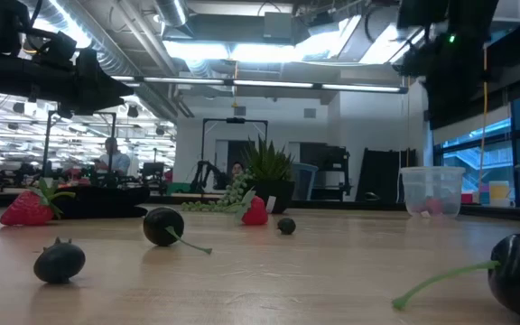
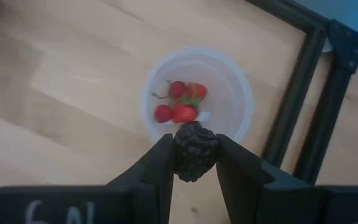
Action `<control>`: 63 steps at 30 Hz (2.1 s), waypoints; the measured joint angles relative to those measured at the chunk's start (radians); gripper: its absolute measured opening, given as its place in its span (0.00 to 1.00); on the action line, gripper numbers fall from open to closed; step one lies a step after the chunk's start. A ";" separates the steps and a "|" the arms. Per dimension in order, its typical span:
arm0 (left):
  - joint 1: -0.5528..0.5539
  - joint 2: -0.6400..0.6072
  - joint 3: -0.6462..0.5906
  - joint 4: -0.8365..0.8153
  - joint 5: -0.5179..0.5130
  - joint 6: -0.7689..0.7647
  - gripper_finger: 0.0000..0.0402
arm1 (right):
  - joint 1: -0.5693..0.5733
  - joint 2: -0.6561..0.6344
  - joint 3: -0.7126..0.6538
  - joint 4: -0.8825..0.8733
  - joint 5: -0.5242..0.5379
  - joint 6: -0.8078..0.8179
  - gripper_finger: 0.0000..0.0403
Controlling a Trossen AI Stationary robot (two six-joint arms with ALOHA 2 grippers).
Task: Pick and placing Produce into tupperware
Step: Put the top blackberry into the bin, then put the bottom black cherry into the bin
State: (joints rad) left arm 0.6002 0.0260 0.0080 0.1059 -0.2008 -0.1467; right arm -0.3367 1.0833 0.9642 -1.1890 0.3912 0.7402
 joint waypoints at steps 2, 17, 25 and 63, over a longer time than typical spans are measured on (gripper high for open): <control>0.000 0.000 0.000 0.000 0.000 0.000 0.59 | -0.040 0.012 -0.033 0.039 -0.001 -0.035 0.26; 0.000 0.000 0.000 0.000 0.000 0.000 0.59 | -0.246 0.167 -0.126 0.261 -0.027 -0.225 0.27; 0.000 0.000 0.000 0.000 0.000 0.000 0.59 | -0.249 0.269 -0.126 0.263 -0.030 -0.229 0.27; 0.000 0.000 0.000 0.000 0.000 0.000 0.59 | -0.249 0.339 -0.126 0.263 -0.030 -0.250 0.39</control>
State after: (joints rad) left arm 0.6001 0.0260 0.0082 0.1062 -0.2010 -0.1463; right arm -0.5854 1.4227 0.8387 -0.9264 0.3616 0.4900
